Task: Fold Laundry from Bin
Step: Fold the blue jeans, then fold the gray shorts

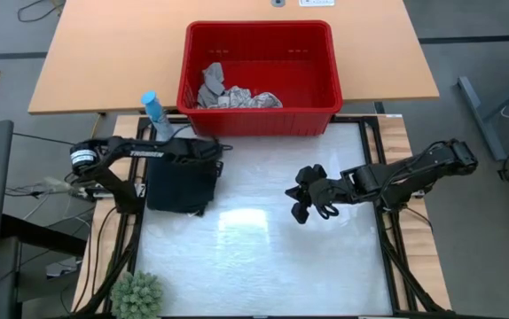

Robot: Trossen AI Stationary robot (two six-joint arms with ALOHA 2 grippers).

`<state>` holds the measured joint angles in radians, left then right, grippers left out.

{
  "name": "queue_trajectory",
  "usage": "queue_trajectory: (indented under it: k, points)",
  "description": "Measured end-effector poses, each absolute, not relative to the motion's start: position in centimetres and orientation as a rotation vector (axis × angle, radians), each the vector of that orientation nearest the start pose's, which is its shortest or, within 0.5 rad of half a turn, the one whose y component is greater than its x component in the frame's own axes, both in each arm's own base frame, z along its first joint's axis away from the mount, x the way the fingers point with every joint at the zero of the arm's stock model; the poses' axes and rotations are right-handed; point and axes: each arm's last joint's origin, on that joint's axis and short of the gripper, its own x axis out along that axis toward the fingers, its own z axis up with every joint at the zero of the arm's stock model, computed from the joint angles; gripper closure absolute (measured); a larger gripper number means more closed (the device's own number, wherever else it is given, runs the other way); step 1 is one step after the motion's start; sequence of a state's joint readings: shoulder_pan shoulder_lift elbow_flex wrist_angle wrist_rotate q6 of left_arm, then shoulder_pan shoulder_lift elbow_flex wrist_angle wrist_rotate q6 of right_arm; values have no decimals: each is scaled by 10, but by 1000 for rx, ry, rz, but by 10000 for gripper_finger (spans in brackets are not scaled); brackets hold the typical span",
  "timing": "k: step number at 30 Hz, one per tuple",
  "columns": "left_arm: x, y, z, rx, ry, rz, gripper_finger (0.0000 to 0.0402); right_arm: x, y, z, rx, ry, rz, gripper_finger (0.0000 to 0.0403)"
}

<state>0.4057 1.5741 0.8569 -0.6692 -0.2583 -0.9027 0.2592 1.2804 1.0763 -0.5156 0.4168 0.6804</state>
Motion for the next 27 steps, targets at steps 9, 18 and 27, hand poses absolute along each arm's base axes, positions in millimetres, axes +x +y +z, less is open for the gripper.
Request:
queue_trajectory:
  k: [9, 18, 27]
  points:
    - [216, 111, 203, -897, 937, 1102, 401, 262, 57, 304, 415, 589, -371, 374]
    - [204, 80, 269, -918, 582, 786, 402, 267, 42, 318, 385, 536, -392, 374]
    - [173, 61, 342, -787, 65, 539, 401, 272, 18, 366, 222, 432, -364, 369]
